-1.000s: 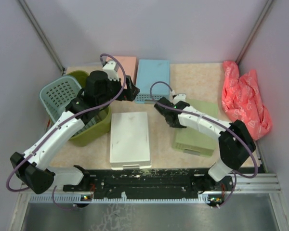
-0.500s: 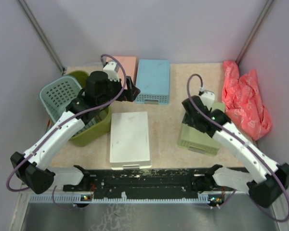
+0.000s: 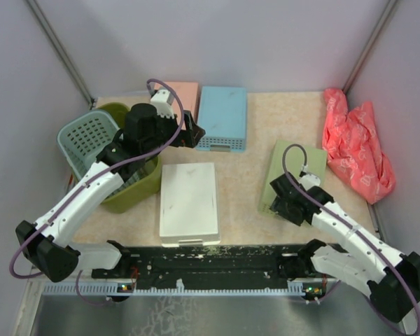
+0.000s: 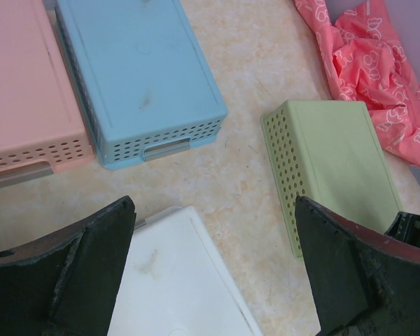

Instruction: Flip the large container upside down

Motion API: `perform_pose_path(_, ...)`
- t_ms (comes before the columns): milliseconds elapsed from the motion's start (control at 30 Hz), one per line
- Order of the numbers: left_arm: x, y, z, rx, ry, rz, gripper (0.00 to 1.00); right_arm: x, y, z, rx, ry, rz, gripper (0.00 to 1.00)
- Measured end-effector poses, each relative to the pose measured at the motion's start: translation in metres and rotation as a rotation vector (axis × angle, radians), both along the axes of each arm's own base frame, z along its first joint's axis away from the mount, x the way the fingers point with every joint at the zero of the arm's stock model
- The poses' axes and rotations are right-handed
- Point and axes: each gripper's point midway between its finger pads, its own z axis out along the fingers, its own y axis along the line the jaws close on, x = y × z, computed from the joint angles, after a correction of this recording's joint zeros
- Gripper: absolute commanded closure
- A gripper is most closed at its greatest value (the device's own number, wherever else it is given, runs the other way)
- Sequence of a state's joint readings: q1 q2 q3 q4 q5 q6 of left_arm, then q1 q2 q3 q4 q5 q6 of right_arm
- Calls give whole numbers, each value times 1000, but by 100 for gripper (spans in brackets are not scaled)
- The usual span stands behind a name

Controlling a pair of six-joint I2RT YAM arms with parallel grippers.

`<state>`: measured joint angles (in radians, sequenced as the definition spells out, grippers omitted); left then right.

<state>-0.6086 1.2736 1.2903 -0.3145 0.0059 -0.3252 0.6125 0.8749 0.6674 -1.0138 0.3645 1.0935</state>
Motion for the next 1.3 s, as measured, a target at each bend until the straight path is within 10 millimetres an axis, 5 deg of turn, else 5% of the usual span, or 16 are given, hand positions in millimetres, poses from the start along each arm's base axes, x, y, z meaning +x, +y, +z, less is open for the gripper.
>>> perform_pose_path(367,0,0,0,3,-1,-3,1,76,-38,-18,-77,-18,-64,44)
perform_pose_path(567,0,1,-1,10,-3,3,1,120,-9,-19,-59,-18,168,48)
perform_pose_path(833,2,3,-1,14,-4,9,1,124,21,6,-64,-115,386,42)
perform_pose_path(933,1,3,-1,14,-4,8,0,130,-4,31,-60,-201,288,39)
perform_pose_path(1067,1,3,-1,14,-4,8,1,140,-63,61,-46,-322,47,36)
perform_pose_path(1300,1,3,-1,14,-5,8,1,150,-107,36,34,-300,-237,40)
